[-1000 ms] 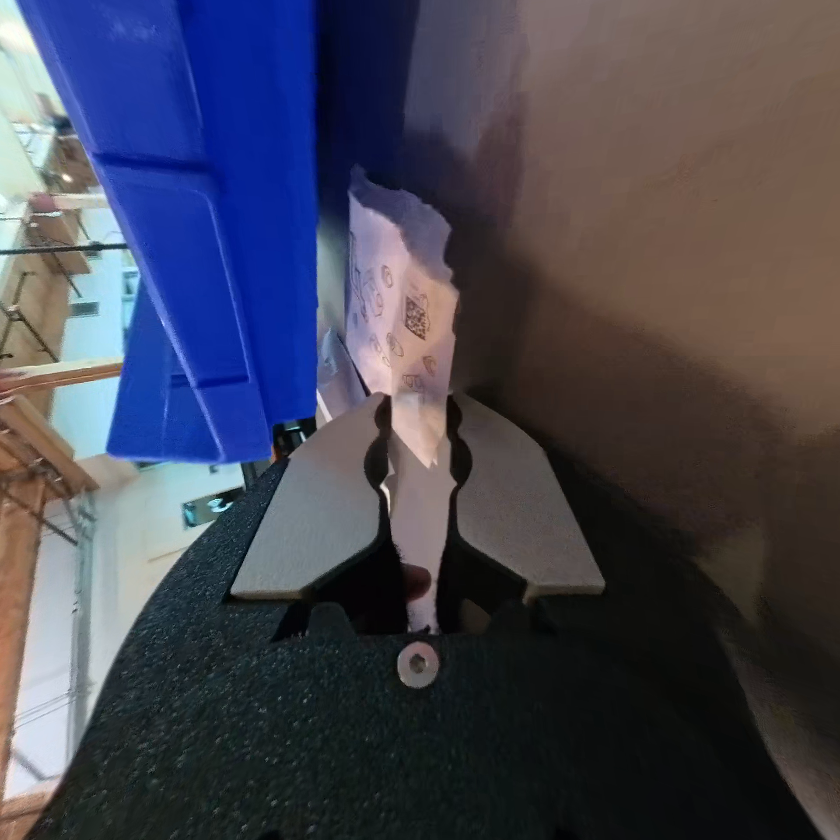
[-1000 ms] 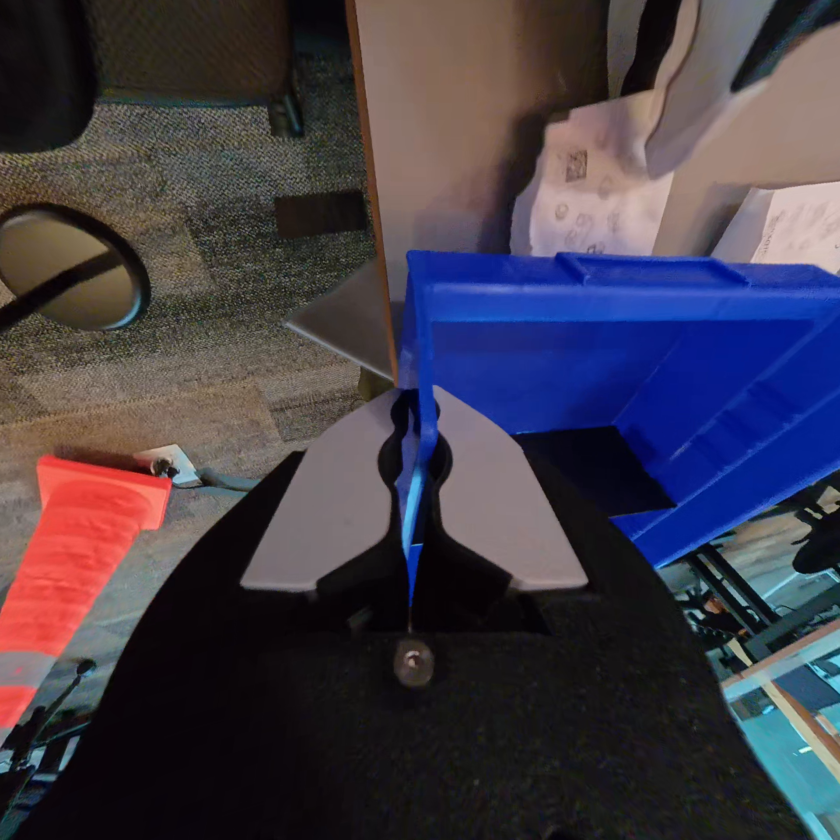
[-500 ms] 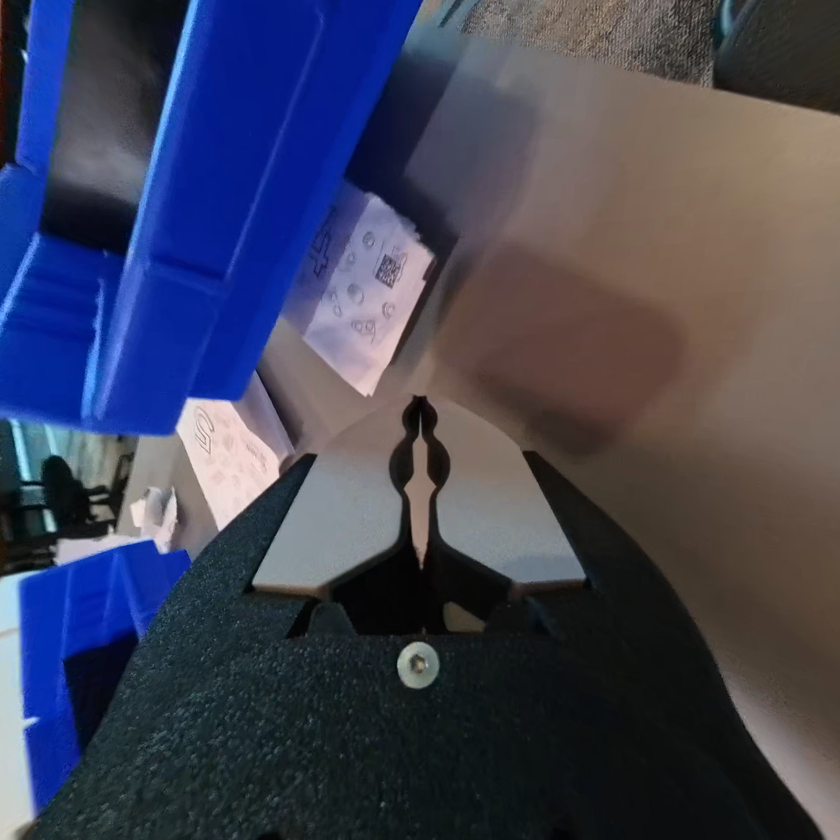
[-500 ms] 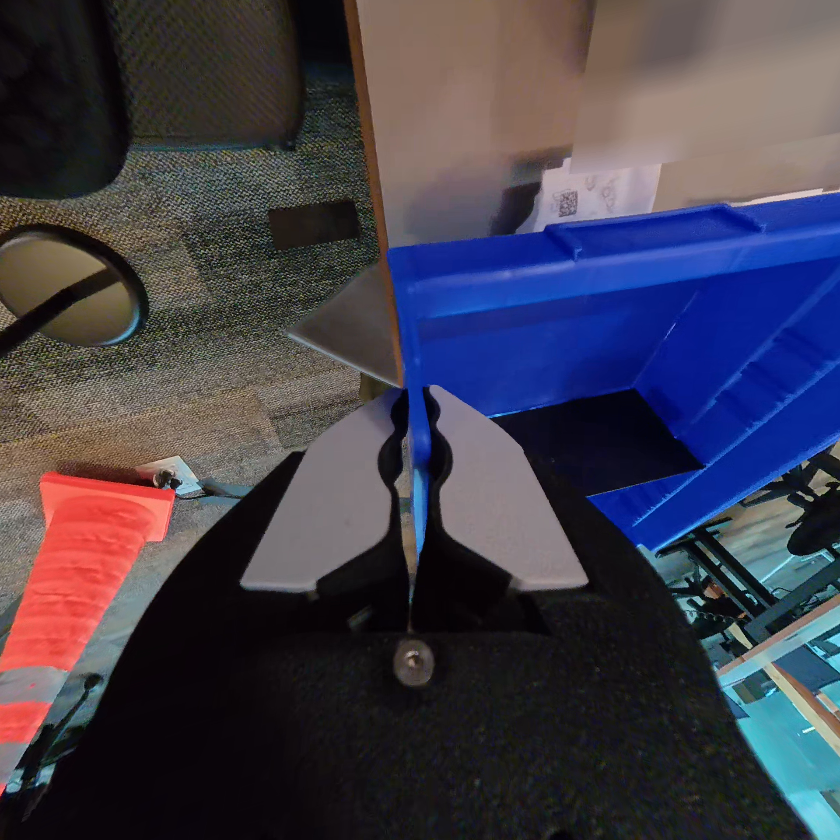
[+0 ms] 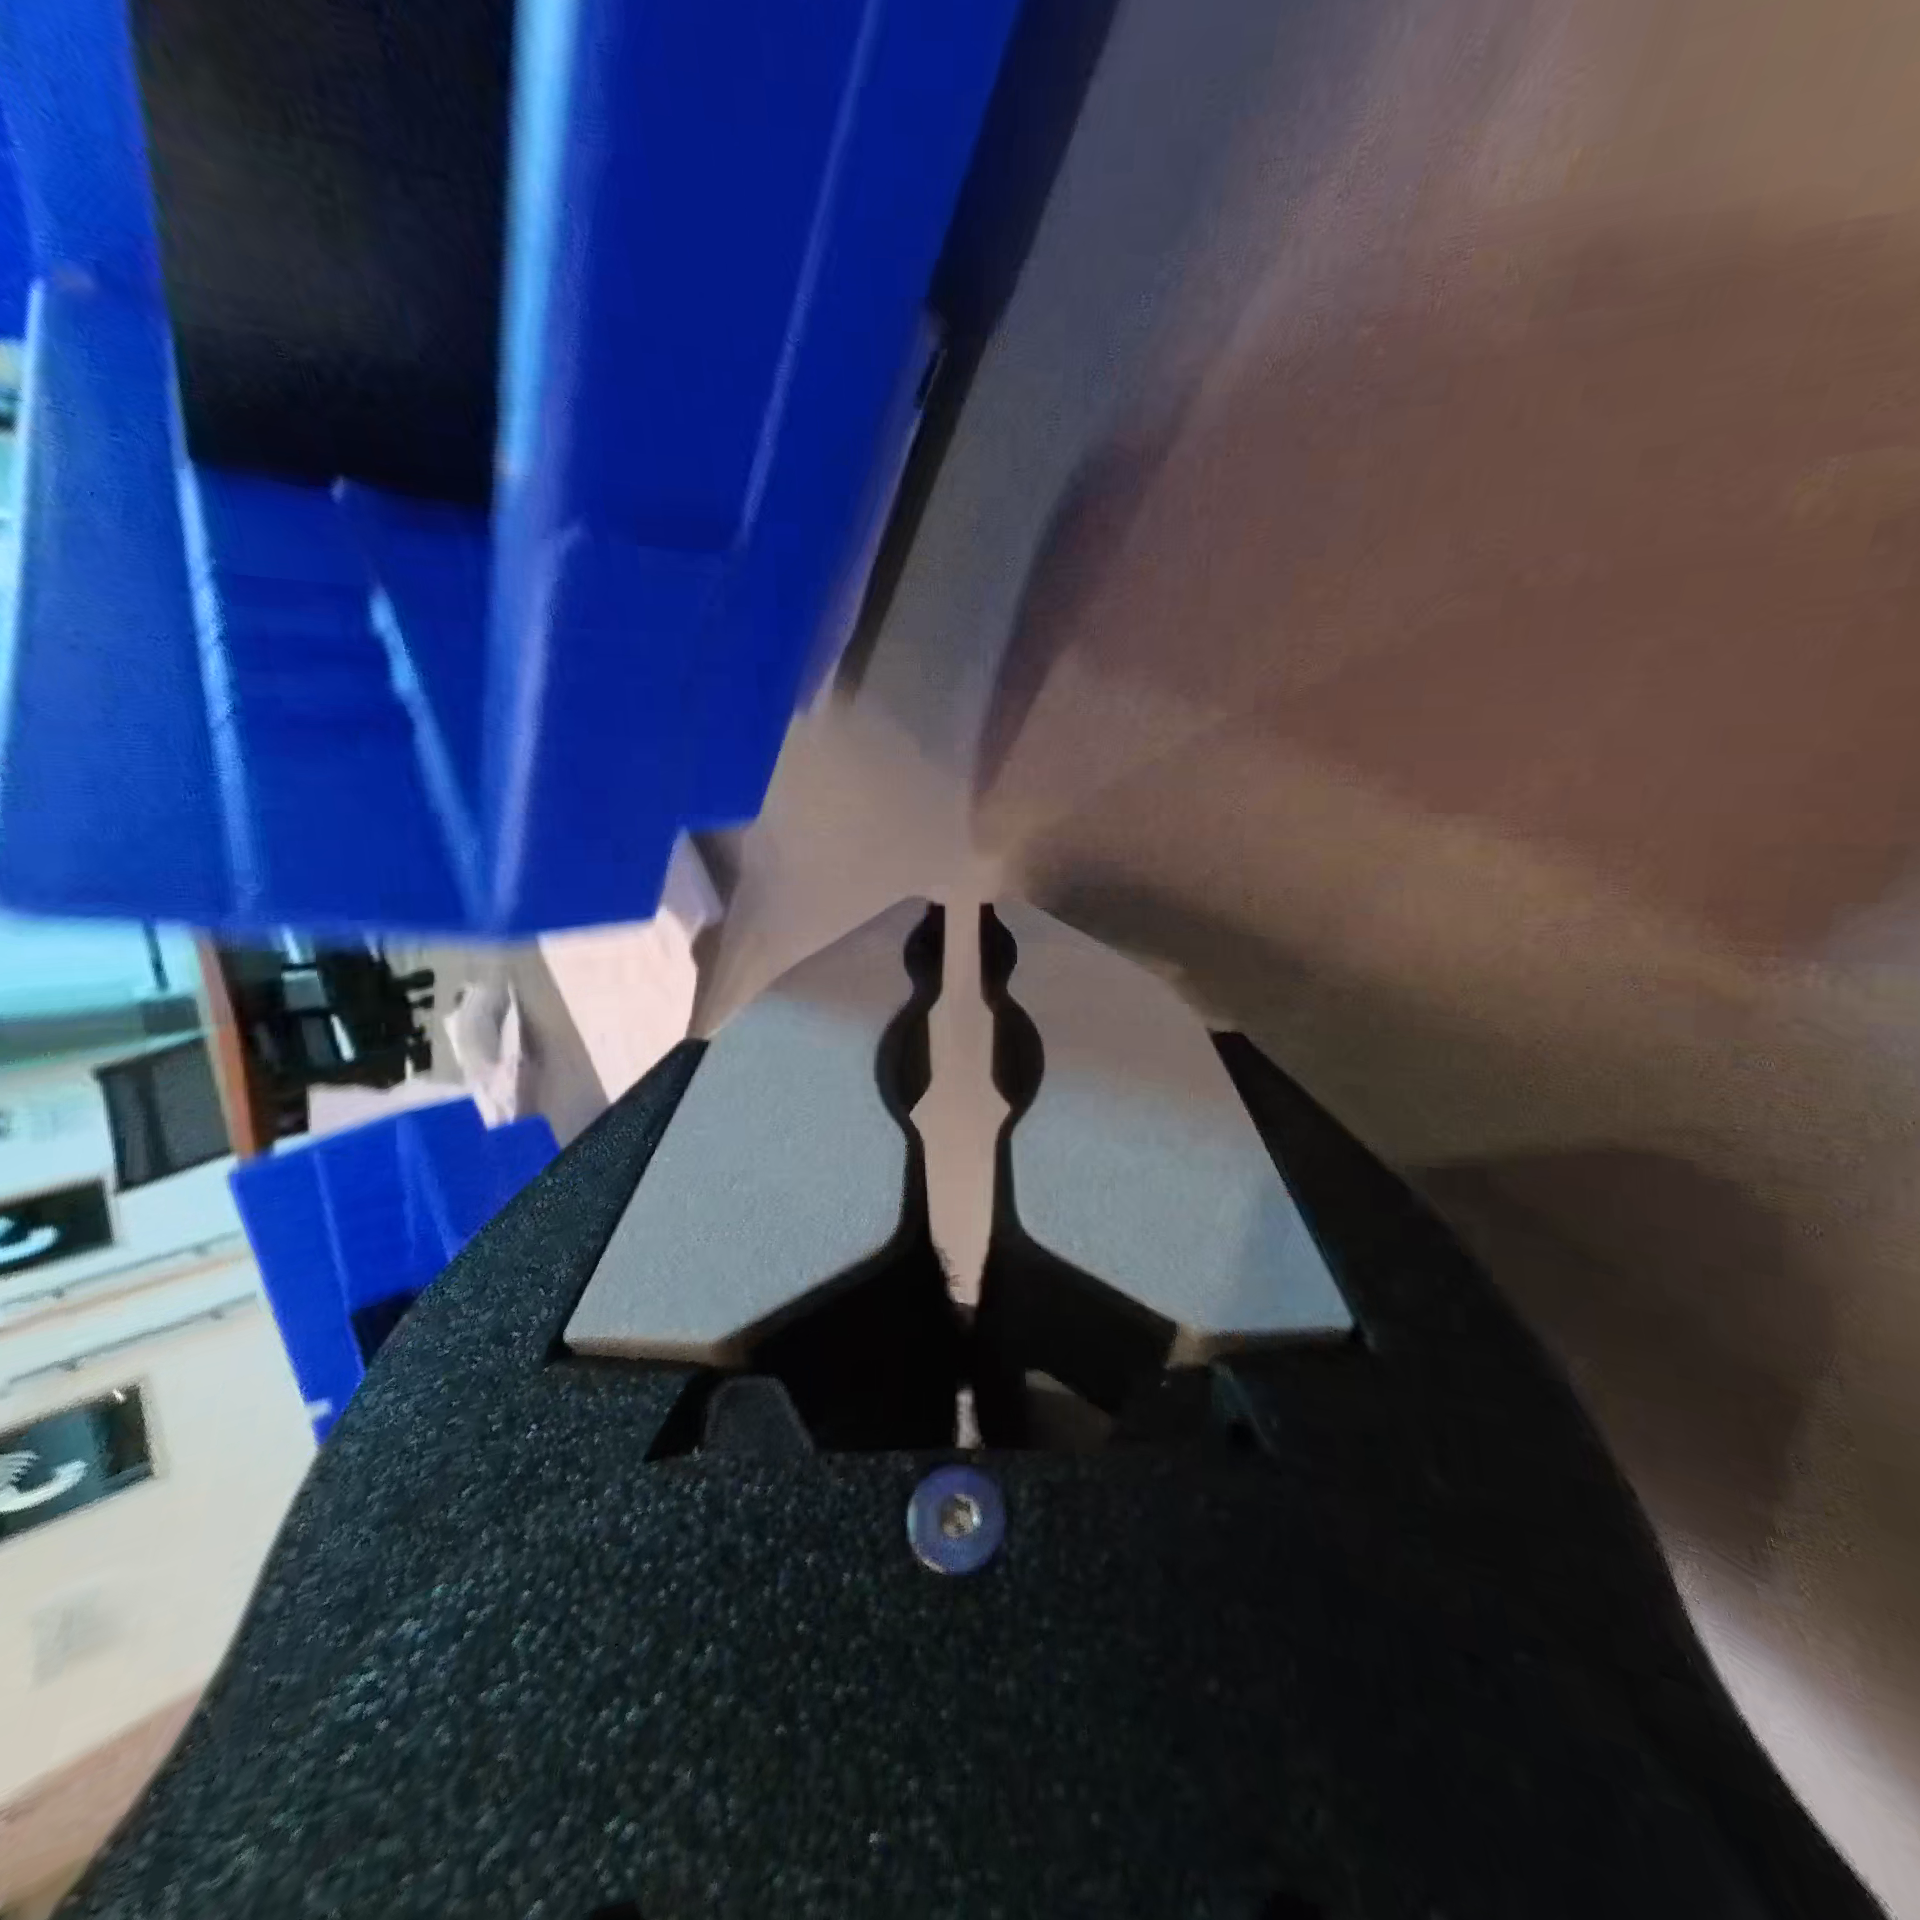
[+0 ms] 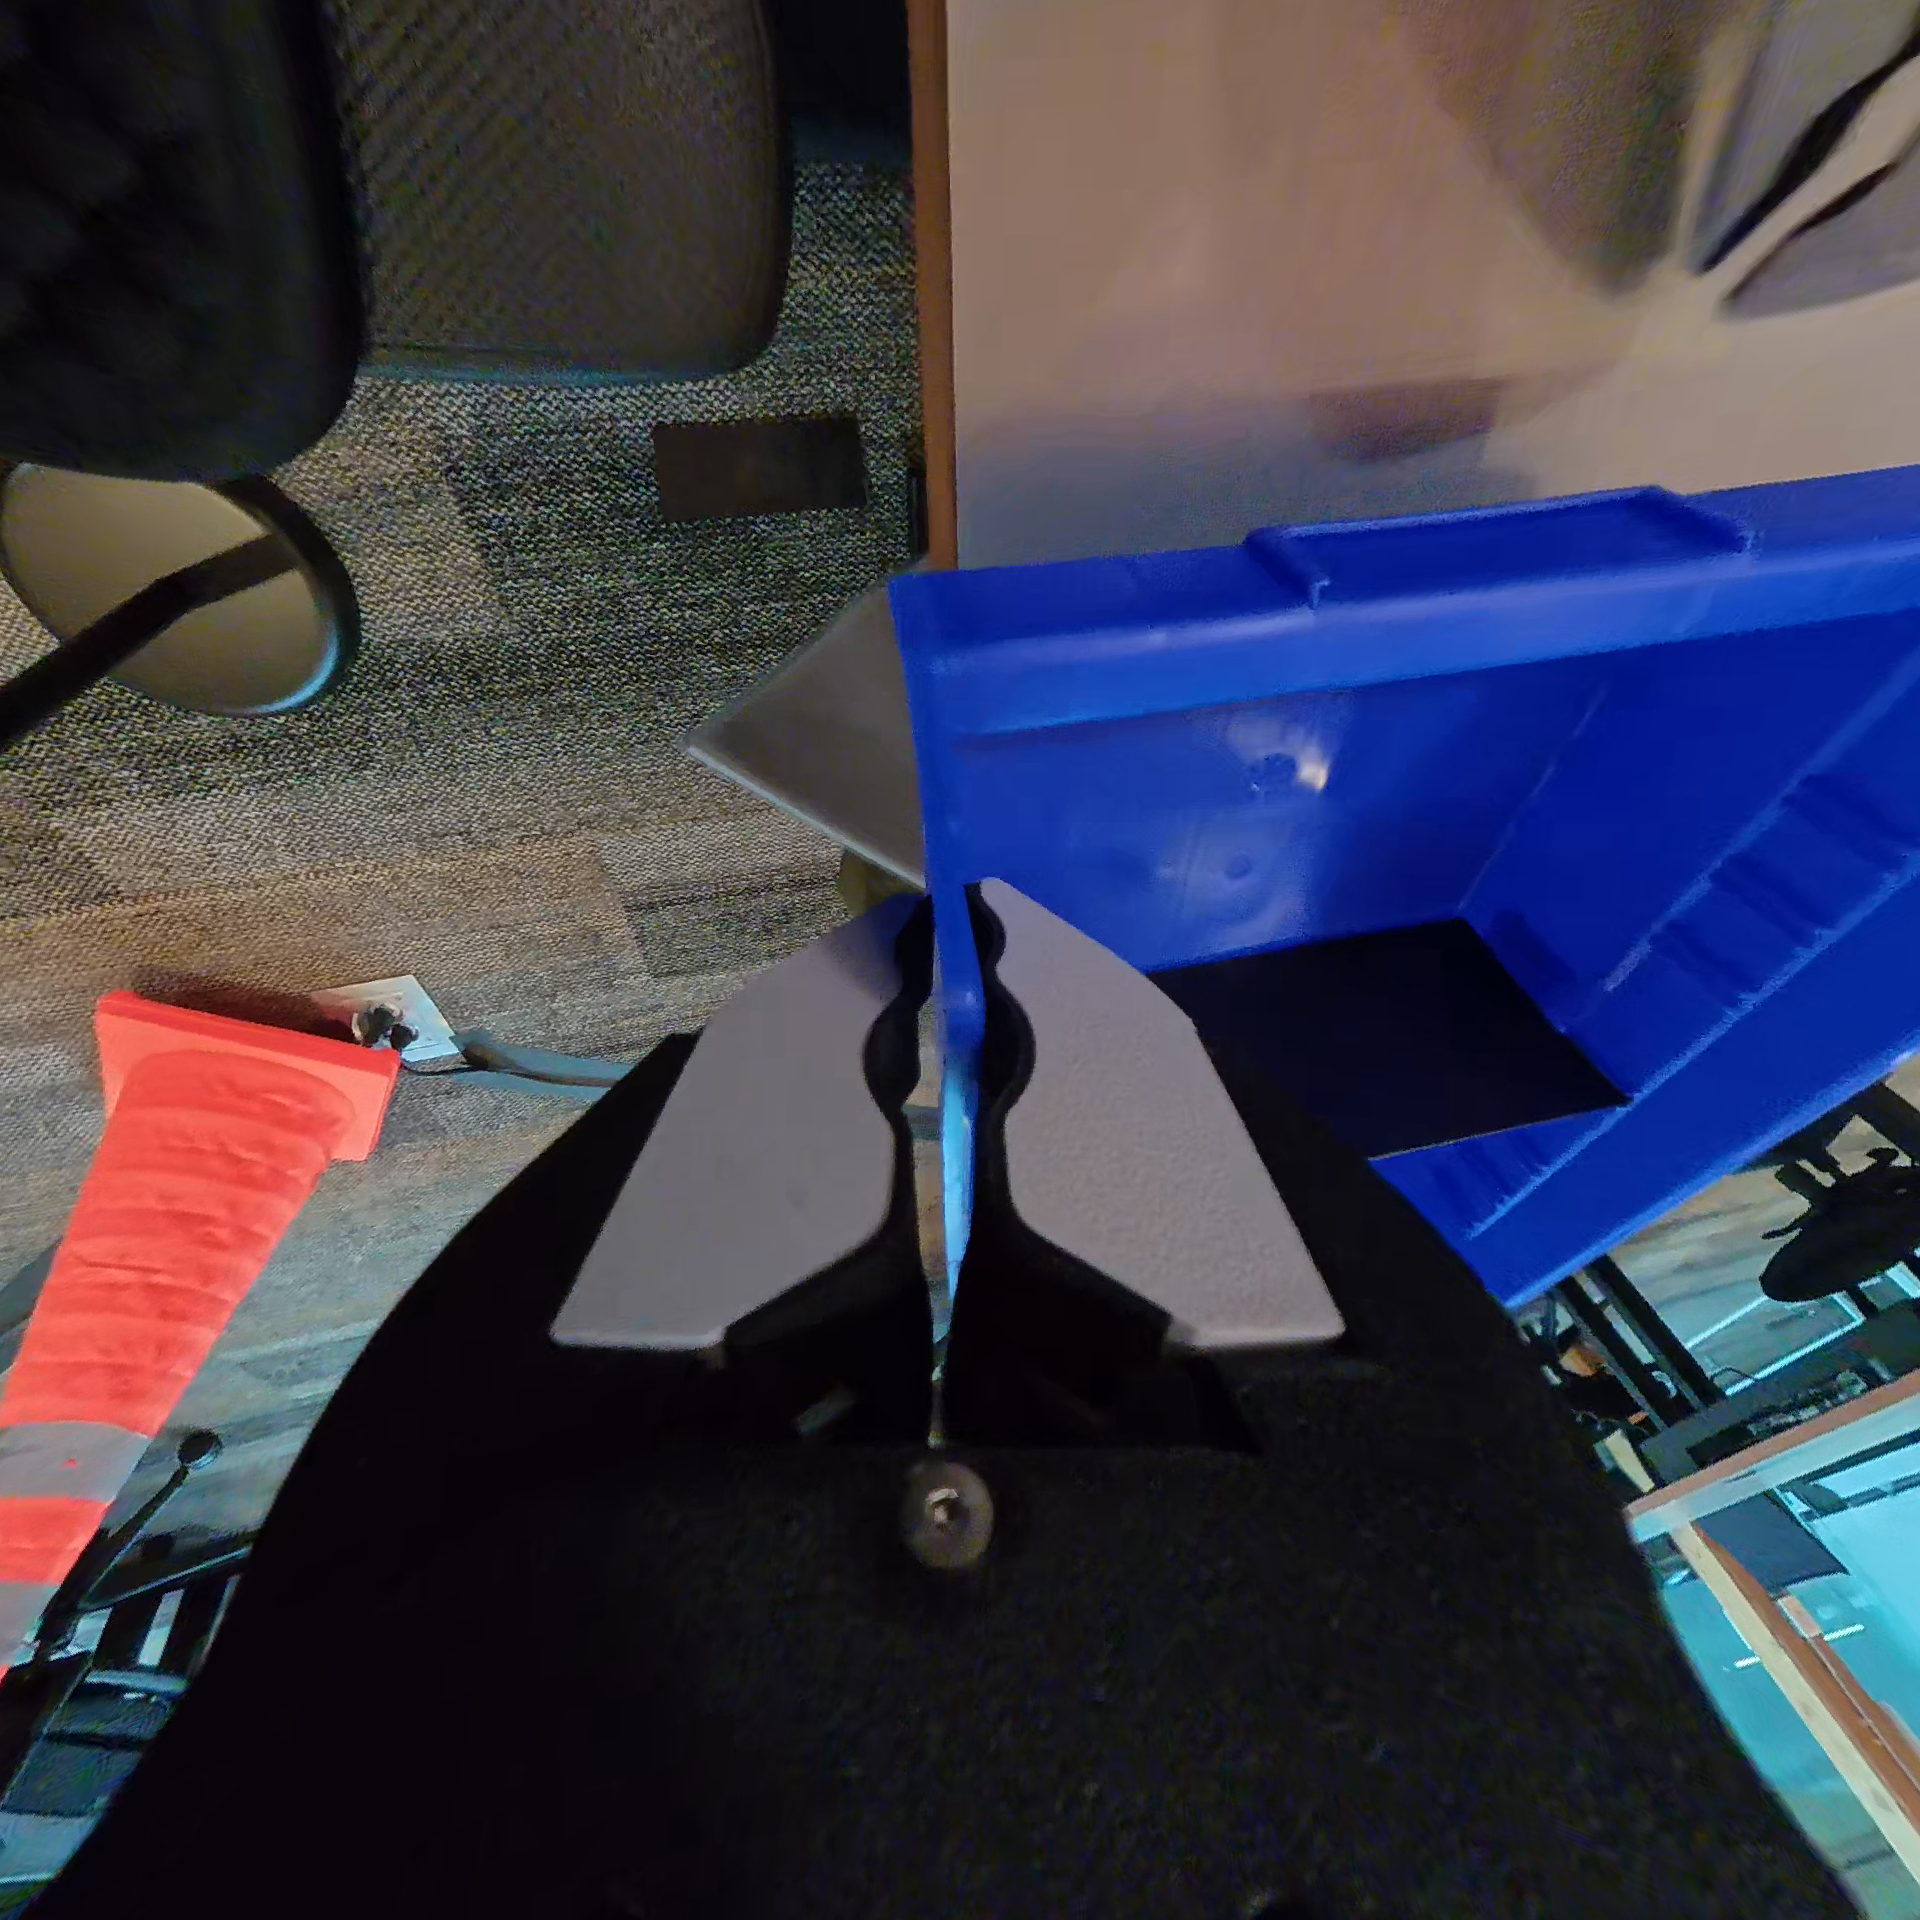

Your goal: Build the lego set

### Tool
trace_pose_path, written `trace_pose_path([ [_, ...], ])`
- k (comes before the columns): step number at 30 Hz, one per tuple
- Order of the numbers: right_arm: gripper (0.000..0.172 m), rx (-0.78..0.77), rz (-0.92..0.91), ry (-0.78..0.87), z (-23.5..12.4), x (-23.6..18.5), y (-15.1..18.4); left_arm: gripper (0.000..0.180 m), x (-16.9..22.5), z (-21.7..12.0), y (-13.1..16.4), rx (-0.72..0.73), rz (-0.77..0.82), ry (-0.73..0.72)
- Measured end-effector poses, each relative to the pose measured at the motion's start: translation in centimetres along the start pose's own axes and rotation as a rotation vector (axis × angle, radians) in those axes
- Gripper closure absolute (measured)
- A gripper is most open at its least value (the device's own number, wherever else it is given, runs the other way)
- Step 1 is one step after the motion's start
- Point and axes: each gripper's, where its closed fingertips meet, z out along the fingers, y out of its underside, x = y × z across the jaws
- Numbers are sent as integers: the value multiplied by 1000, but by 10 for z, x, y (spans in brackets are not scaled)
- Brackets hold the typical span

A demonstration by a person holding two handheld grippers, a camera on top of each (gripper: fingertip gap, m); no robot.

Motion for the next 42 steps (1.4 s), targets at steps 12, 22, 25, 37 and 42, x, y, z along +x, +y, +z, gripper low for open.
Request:
trace_pose_path([
  [12,91,291,544,-9,-22,37,3,157,-38,-45,57,54,-288,-221],
  [22,110,646,969,-663,-23,30,-5,130,-73,11,55,204,-255,-163],
  [25,133,552,892,-530,-9,29,1,119,-77,20,38,274,-239,-113],
  [37,130,703,1120,-364,-38,60,39,135,-71,1,43,318,-214,-59],
  [42,133,338,1343,-9,21,97,98,133,-111,28,53,297,-547,-109],
])
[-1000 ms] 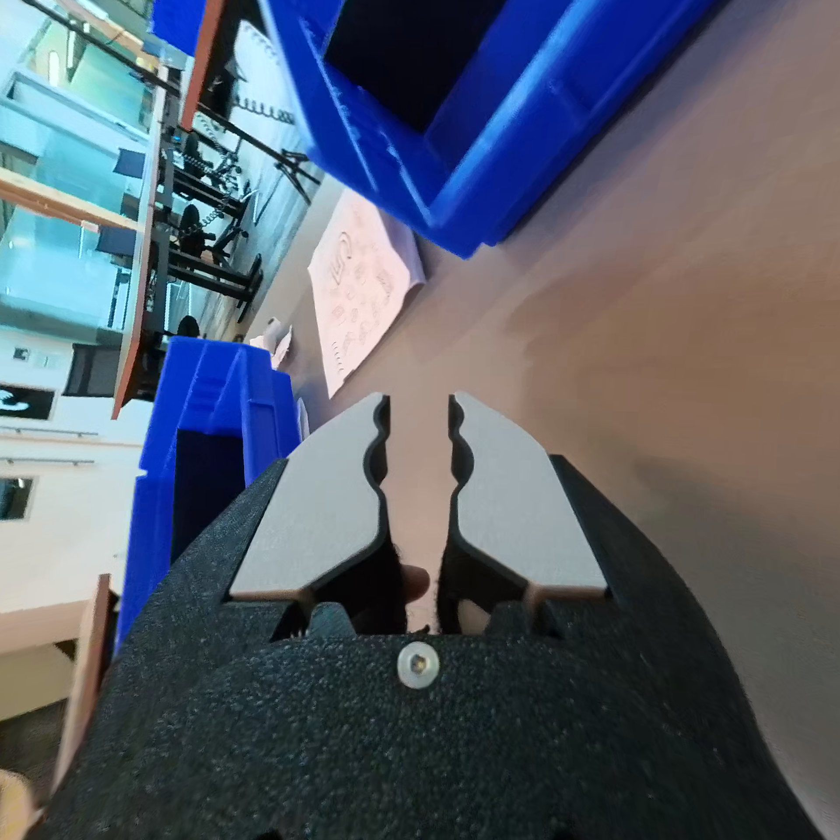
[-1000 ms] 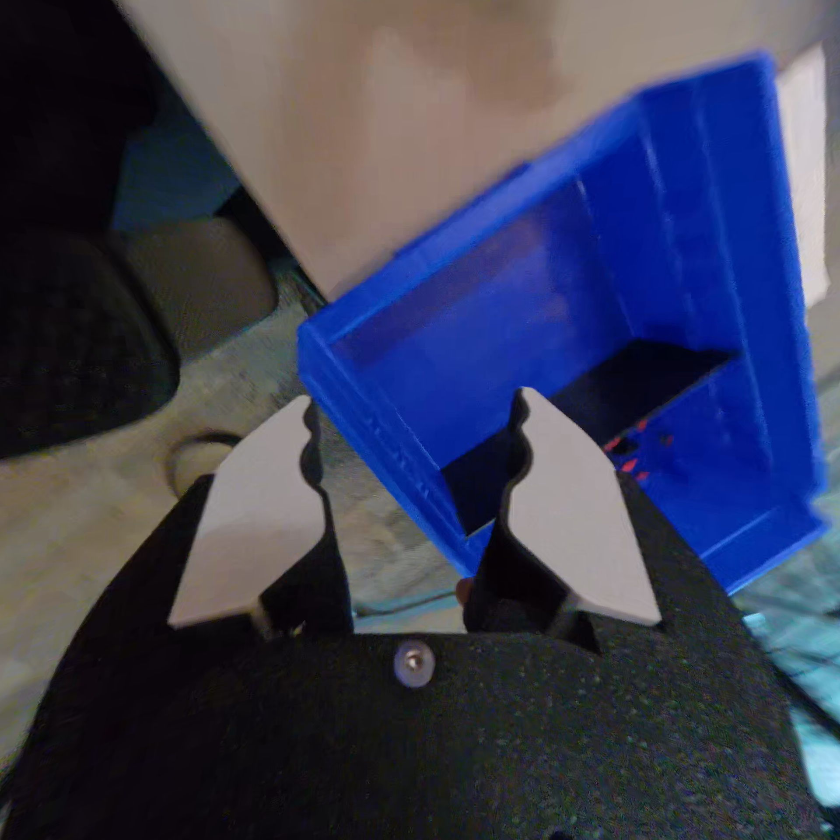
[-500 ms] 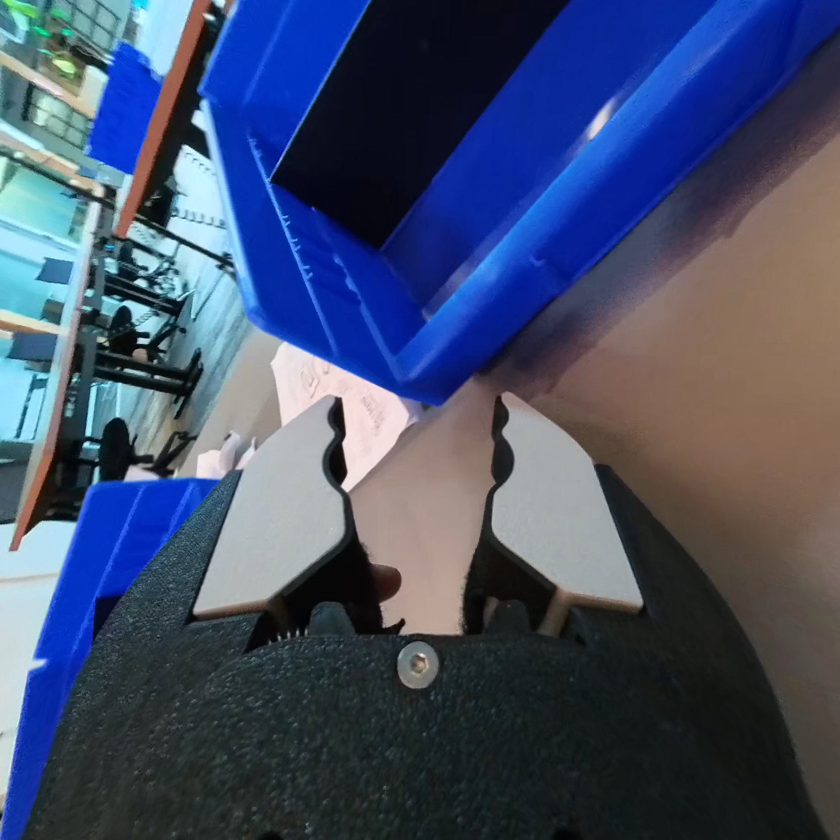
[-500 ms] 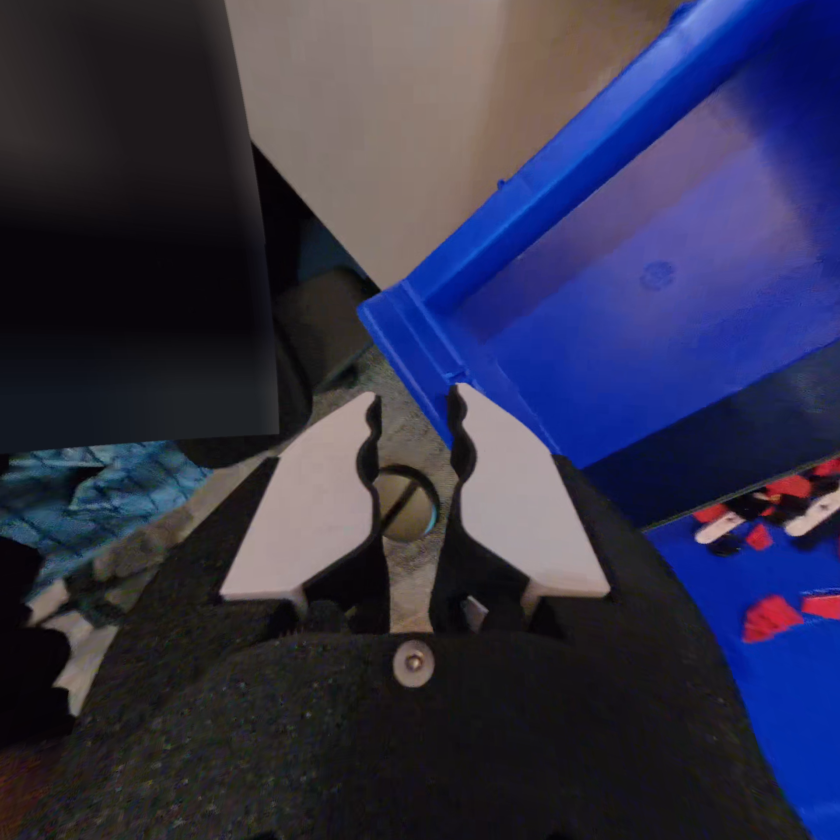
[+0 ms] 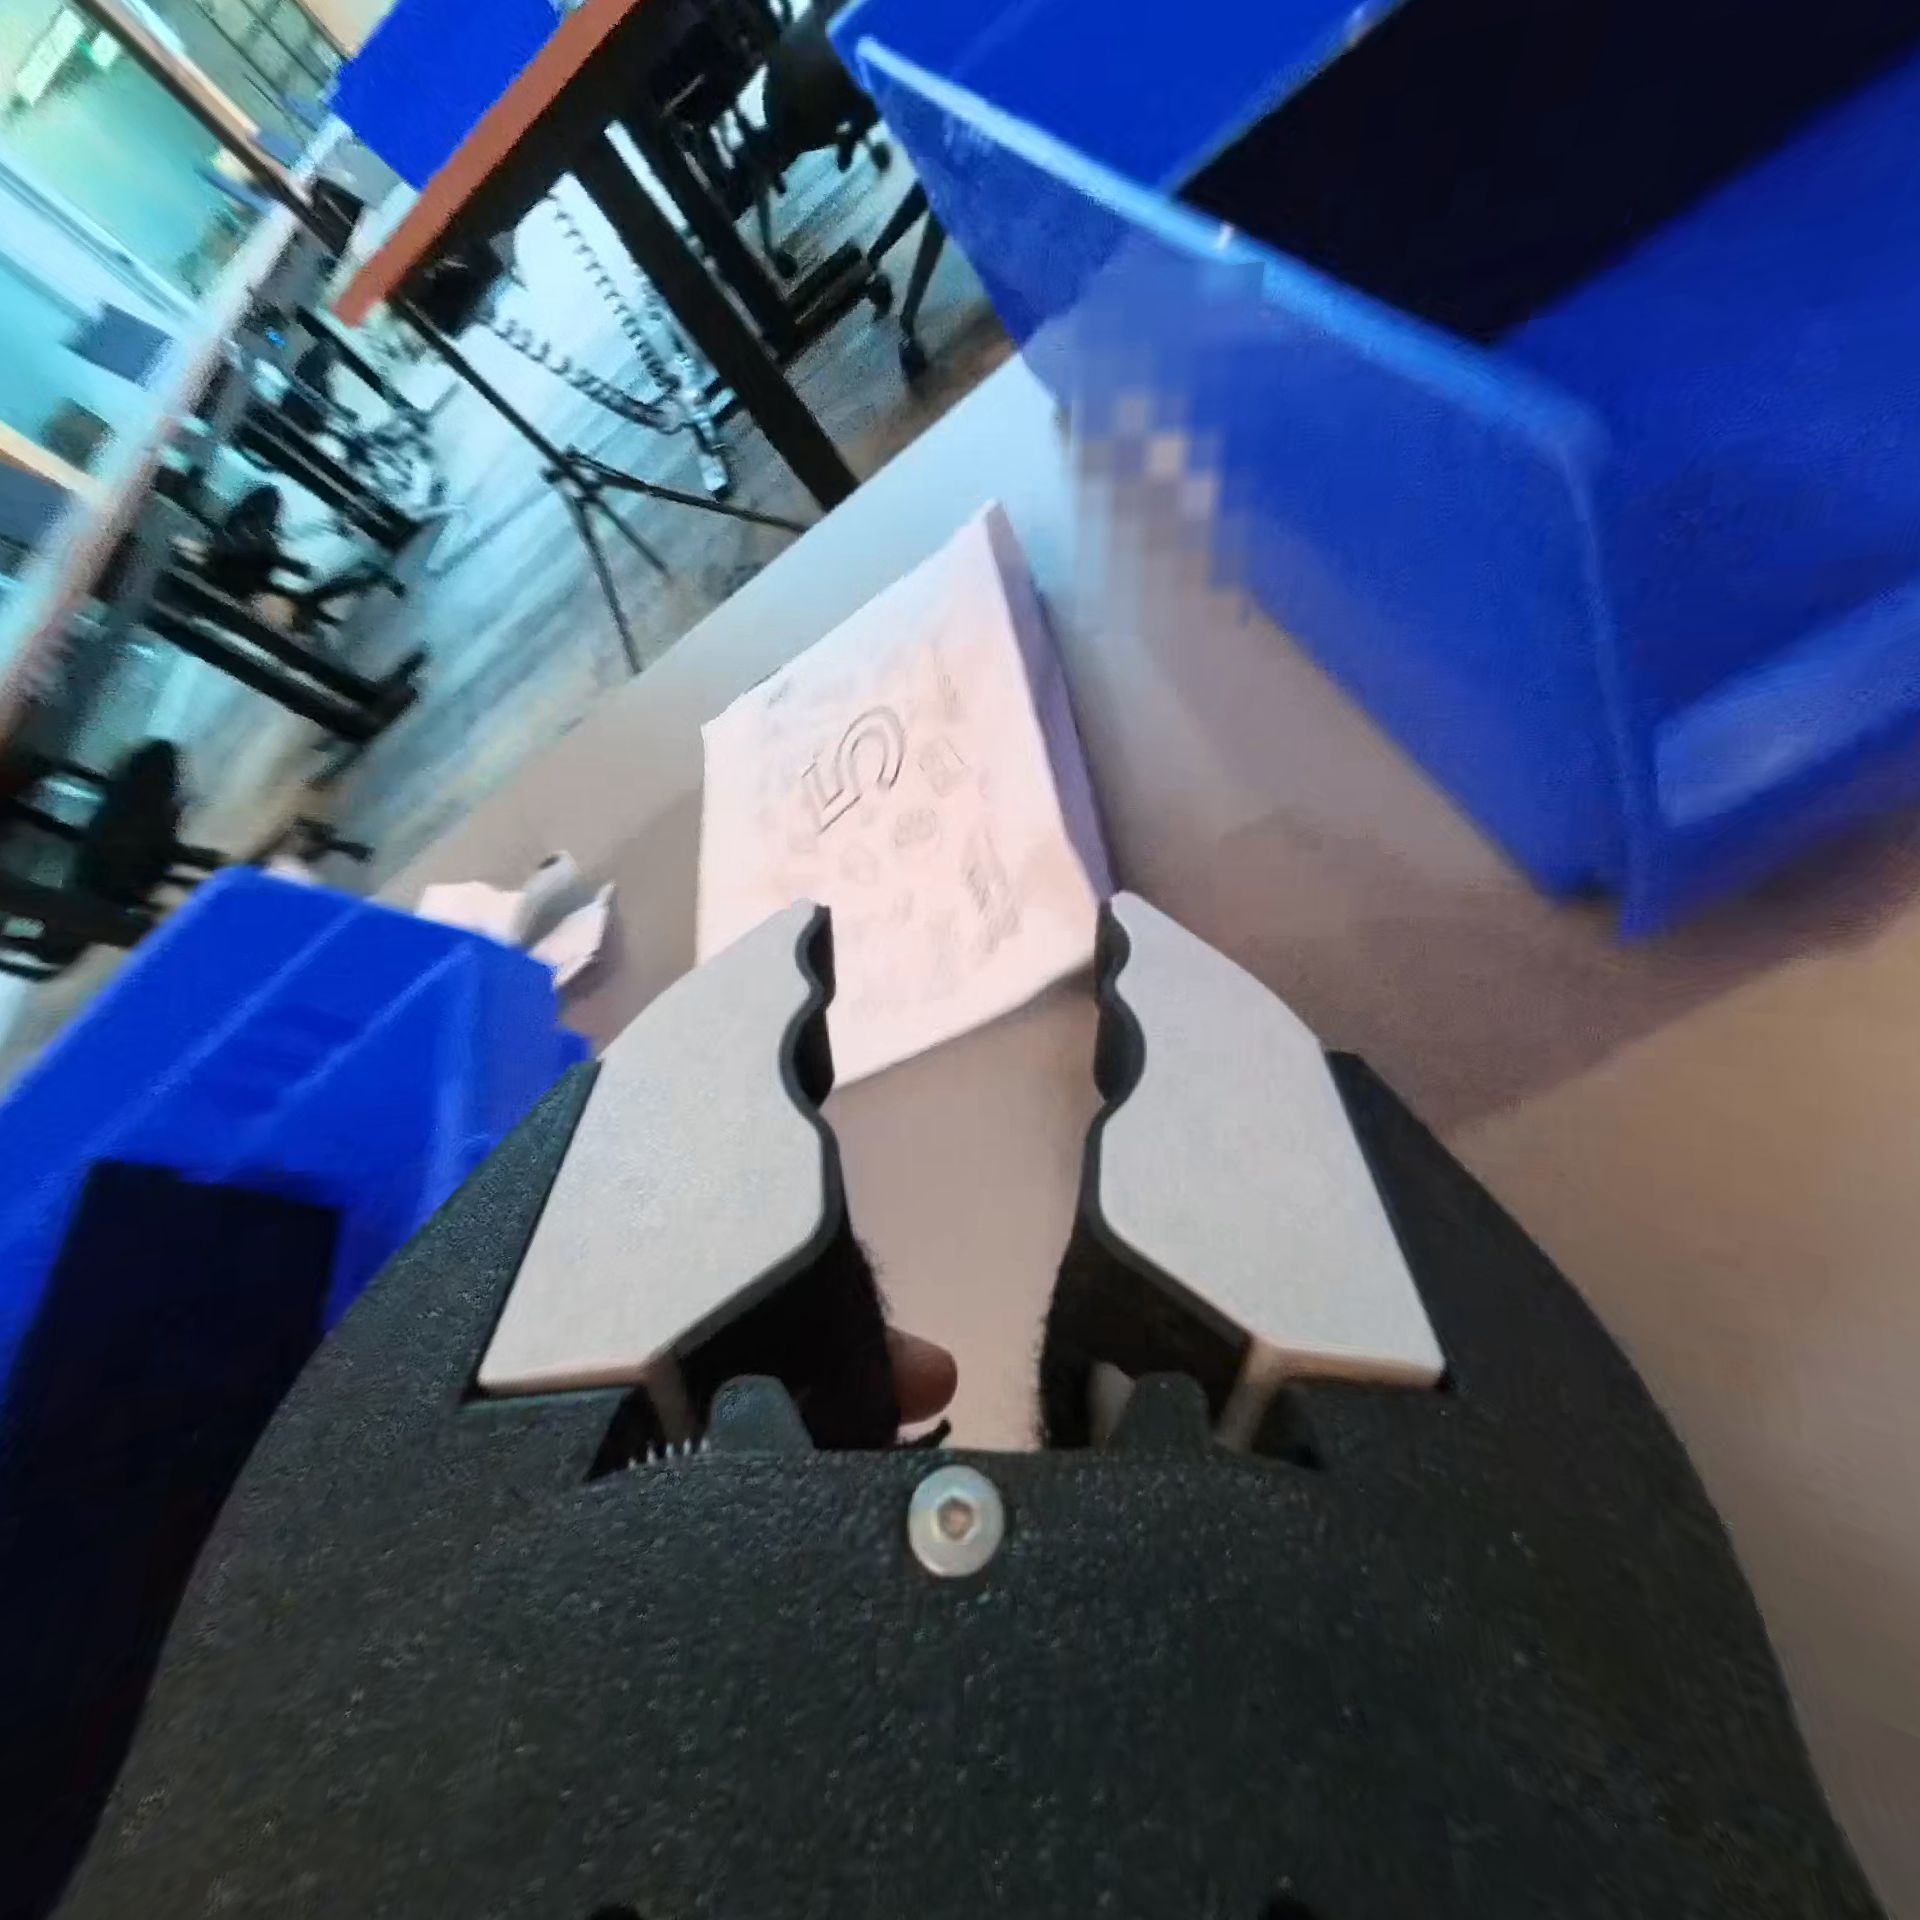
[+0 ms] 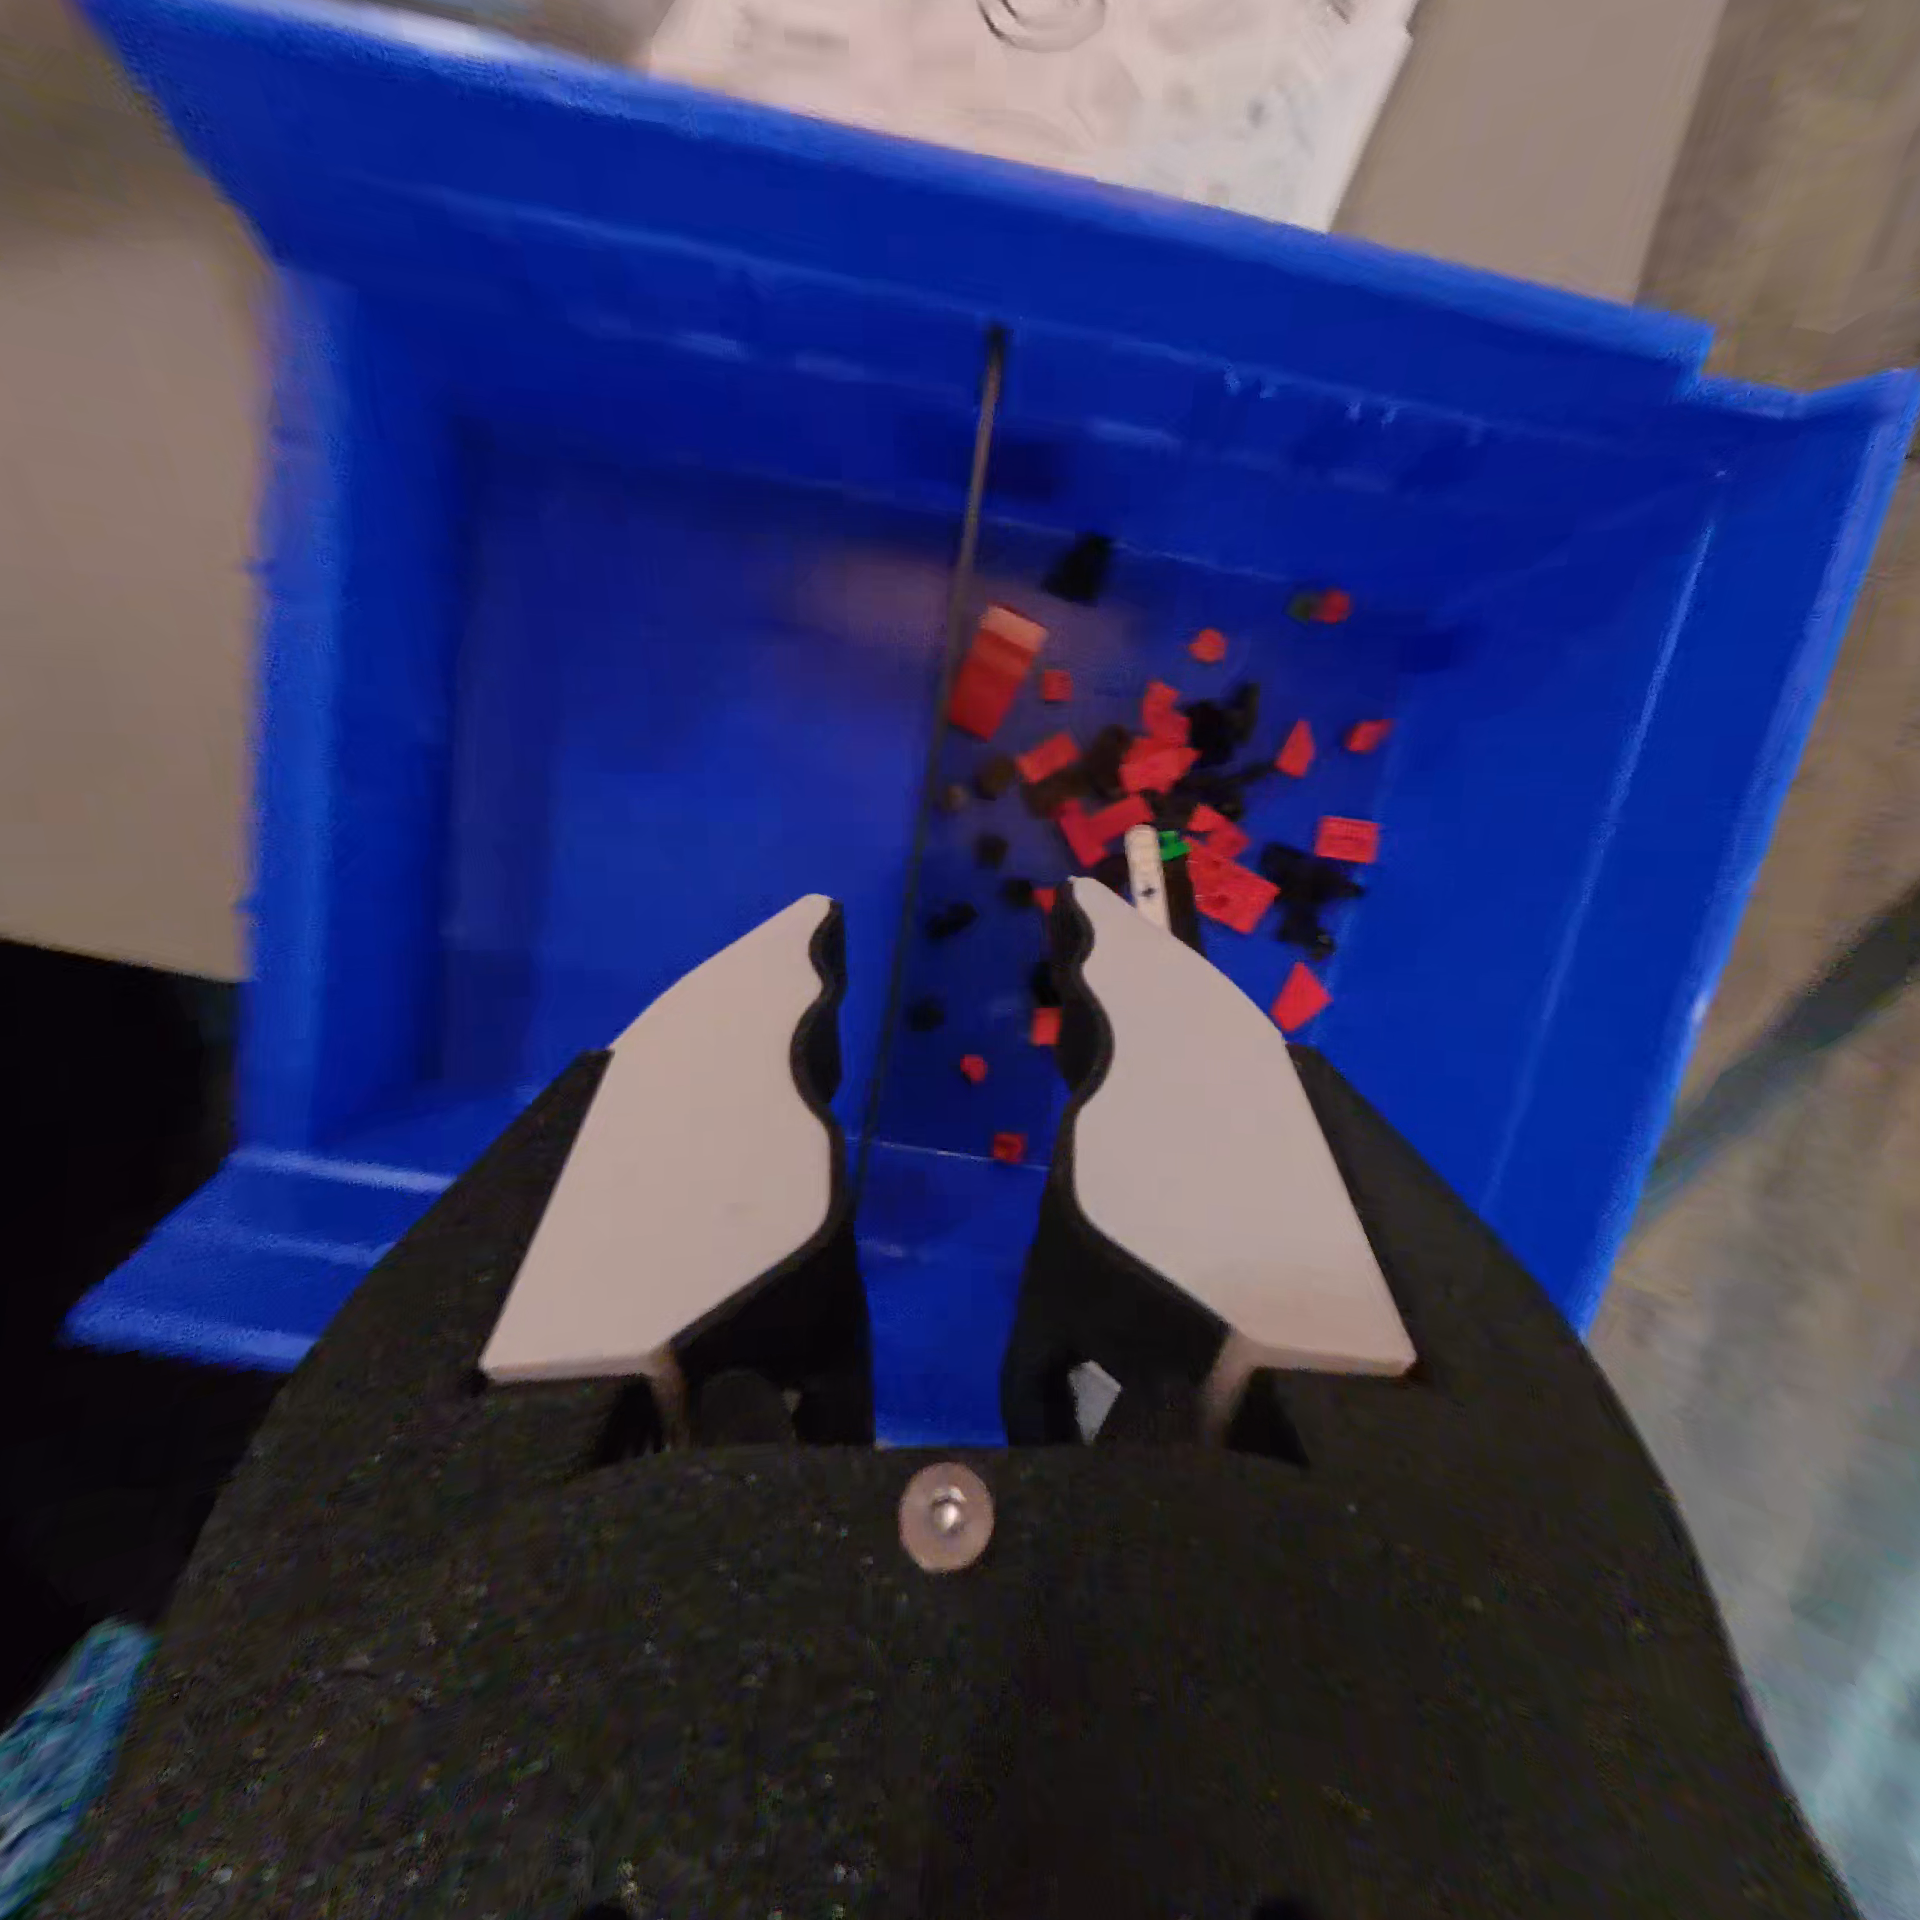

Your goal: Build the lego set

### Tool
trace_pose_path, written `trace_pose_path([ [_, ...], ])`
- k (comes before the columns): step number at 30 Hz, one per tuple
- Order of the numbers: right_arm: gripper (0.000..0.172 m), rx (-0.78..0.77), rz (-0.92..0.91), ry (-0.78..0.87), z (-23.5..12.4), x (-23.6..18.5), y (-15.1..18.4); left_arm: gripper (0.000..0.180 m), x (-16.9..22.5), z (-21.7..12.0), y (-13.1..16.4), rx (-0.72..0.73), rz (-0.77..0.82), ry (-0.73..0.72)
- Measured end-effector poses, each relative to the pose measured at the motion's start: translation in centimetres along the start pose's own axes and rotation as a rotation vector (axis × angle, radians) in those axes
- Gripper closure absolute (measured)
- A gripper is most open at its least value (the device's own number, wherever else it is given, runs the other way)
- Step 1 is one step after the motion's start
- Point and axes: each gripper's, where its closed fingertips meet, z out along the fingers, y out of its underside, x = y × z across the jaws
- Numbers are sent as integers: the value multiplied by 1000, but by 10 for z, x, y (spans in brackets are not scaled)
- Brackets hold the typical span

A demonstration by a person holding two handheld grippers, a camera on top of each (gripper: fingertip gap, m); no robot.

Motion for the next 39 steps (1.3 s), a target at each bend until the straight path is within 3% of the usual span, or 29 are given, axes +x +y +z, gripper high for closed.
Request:
trace_pose_path([
  [3,129,-97,-80,64,25,0,4,132,1,30,-13,-4,-52,9],
  [6,161,-168,-148,60,41,-4,12,134,10,57,-1,-131,23,50],
  [8,162,-183,-151,57,46,-5,13,156,15,67,15,-238,55,71],
  [11,162,-185,-156,55,48,-5,13,175,9,68,18,-223,52,17],
  [13,162,-182,-173,65,52,-5,12,178,9,58,24,-226,72,7],
  [18,163,-205,-132,107,59,-4,12,179,22,-1,50,-297,17,18],
  [24,162,-147,-86,94,60,-3,9,178,67,-93,75,-382,4,-5],
  [28,136,37,-59,34,49,-12,-12,176,114,-152,80,-386,21,17],
  [31,117,169,-121,144,10,-14,-37,171,150,-190,81,-348,-24,62],
  [33,104,346,-182,153,-26,-44,-67,171,171,-210,79,-318,-75,82],
  [36,93,655,-219,-110,-67,-144,-107,172,192,-233,78,-307,-78,68],
  [37,96,683,-224,-196,-67,-177,-110,172,197,-238,78,-313,-60,52],
  [39,105,598,-242,-189,-33,-214,-105,172,205,-245,78,-311,-12,15],
])
